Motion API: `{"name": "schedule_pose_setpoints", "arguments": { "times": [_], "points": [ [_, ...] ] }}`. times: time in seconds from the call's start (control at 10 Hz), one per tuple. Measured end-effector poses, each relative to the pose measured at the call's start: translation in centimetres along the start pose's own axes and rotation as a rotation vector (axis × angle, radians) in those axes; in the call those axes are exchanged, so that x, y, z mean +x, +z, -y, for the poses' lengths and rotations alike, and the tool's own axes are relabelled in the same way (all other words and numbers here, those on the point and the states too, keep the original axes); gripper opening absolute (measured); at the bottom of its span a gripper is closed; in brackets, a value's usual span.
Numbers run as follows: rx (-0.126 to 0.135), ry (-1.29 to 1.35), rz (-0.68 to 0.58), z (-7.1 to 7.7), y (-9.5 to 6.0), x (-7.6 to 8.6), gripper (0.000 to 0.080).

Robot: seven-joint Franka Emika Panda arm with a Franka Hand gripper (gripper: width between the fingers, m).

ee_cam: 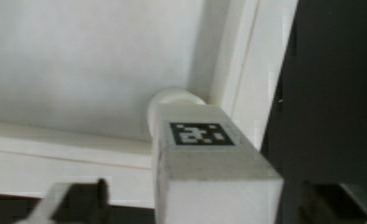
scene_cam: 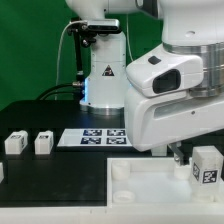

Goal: Assemble one leg

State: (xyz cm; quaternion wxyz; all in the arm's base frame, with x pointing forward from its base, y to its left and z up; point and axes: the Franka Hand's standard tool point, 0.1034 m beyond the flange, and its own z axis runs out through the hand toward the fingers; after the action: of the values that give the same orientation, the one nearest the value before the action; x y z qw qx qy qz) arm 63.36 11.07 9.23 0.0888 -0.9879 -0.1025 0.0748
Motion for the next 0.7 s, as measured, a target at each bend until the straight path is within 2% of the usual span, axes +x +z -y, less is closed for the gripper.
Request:
{"name": "schedule_pose_setpoints", "arguments": {
  "times": [0.1,0.2,0.6,0.7],
  "points": [
    [0.0,0.0,0.0,-0.01,0.0,0.0,0.0401],
    [0.0,0.001,0.0,-0.01,0.0,0.0,0.0292],
    [0.002,0.417,-0.001,0.1,0.05,0.02,0.0292],
    [0.002,0.562,-0.035,0.15,0.09,0.1,0.0292]
  ]
}}
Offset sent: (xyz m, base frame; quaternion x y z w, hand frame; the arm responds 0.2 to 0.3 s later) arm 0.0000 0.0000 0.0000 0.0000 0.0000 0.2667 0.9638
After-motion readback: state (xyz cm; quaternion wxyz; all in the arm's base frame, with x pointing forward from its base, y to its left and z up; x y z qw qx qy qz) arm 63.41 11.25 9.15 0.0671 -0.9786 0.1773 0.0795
